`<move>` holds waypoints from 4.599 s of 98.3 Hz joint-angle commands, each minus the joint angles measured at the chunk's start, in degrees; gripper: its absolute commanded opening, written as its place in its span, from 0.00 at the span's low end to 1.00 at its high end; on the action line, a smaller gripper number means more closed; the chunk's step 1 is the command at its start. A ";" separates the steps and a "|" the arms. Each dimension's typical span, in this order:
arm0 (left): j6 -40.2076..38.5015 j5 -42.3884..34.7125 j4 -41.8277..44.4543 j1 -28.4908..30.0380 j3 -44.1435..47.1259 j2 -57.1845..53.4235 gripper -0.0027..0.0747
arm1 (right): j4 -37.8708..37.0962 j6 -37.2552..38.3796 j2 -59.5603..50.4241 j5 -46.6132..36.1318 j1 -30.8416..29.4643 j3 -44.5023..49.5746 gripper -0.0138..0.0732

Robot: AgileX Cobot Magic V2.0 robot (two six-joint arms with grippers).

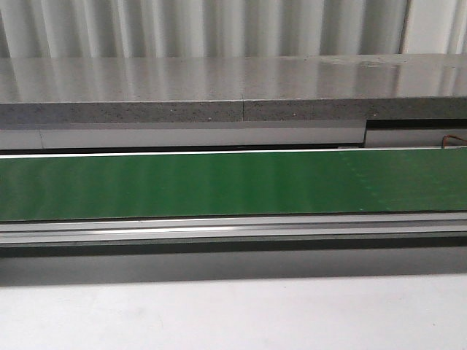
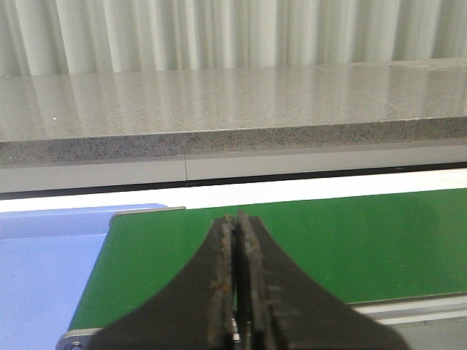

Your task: Move button from right to left

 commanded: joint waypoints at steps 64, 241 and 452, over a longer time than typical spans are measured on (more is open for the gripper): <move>-0.55 -4.32 -0.16 0.08 2.22 -1.71 0.01 | -0.68 -0.05 -1.10 -4.21 -0.06 -1.22 0.08; -0.55 -4.32 -0.16 0.08 2.22 -1.71 0.01 | 1.75 -0.19 66.72 48.48 -0.02 -56.79 0.81; -0.55 -4.32 -0.16 0.08 2.22 -1.71 0.01 | 0.93 -9.51 102.98 44.09 -22.99 -78.96 0.26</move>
